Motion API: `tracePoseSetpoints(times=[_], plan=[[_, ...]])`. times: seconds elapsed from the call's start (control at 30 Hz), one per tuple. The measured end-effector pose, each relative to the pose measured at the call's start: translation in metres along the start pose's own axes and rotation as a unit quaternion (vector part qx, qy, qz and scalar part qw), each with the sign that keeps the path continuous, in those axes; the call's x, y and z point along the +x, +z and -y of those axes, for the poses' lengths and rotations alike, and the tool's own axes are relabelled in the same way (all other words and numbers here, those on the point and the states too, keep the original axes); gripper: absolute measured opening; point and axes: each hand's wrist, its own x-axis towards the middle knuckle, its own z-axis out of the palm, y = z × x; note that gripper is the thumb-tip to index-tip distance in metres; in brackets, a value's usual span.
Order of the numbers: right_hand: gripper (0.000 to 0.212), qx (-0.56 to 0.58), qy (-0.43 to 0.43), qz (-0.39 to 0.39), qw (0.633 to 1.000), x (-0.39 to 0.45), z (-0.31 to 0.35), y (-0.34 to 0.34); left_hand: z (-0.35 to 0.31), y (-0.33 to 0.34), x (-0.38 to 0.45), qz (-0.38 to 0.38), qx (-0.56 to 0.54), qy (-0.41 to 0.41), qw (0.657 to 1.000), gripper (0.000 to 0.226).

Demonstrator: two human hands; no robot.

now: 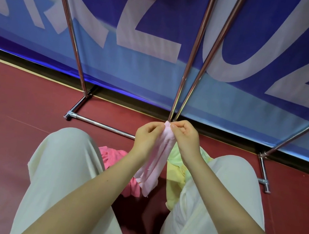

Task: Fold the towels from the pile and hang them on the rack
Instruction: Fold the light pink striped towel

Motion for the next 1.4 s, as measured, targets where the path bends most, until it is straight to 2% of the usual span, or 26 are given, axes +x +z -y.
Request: tracePoseSetpoints(times=[0.3,0.4,0.5,0.6,0.73,0.83,0.97,1.03,1.1,1.17,1.23,1.4], plan=[[0.007,-0.023,0.000,0.010,1.000,-0.001,0.001,0.000,-0.004,-0.005,0.004,0.036,0.020,-0.010,0.999,0.020],[0.007,-0.039,0.014,0.083,0.996,-0.002,0.004,0.002,-0.007,-0.007,0.008,0.024,0.019,0.007,1.000,0.023],[0.015,-0.121,-0.002,0.158,0.980,-0.003,0.000,0.008,-0.015,-0.016,0.020,-0.022,0.000,-0.004,1.000,0.023],[0.027,-0.159,-0.022,0.179,0.971,-0.006,-0.009,0.011,-0.023,-0.033,0.034,-0.086,-0.097,-0.040,0.991,0.015],[0.035,-0.180,-0.019,0.218,0.959,-0.009,-0.029,0.004,-0.037,-0.056,0.044,-0.154,-0.198,-0.048,0.967,0.017],[0.039,-0.246,-0.003,0.259,0.934,-0.016,-0.051,-0.003,-0.038,-0.072,0.050,-0.210,-0.209,-0.067,0.953,0.015],[0.042,-0.350,-0.008,0.311,0.883,-0.026,-0.079,-0.020,-0.034,-0.097,0.066,-0.262,-0.146,-0.084,0.950,0.029],[0.042,-0.391,0.010,0.314,0.865,-0.024,-0.089,-0.030,-0.037,-0.110,0.069,-0.302,-0.162,-0.114,0.933,0.033],[0.045,-0.415,0.042,0.307,0.856,-0.019,-0.095,-0.040,-0.038,-0.119,0.065,-0.306,-0.137,-0.082,0.938,0.031],[0.044,-0.409,0.074,0.292,0.862,-0.015,-0.100,-0.045,-0.039,-0.122,0.055,-0.304,-0.095,-0.045,0.947,0.026],[0.038,-0.369,0.086,0.257,0.889,-0.013,-0.101,-0.043,-0.036,-0.121,0.049,-0.297,-0.079,-0.025,0.951,0.020],[0.020,-0.269,-0.012,0.157,0.950,-0.007,-0.059,-0.020,-0.022,-0.100,0.049,-0.207,-0.012,0.000,0.978,0.019]])
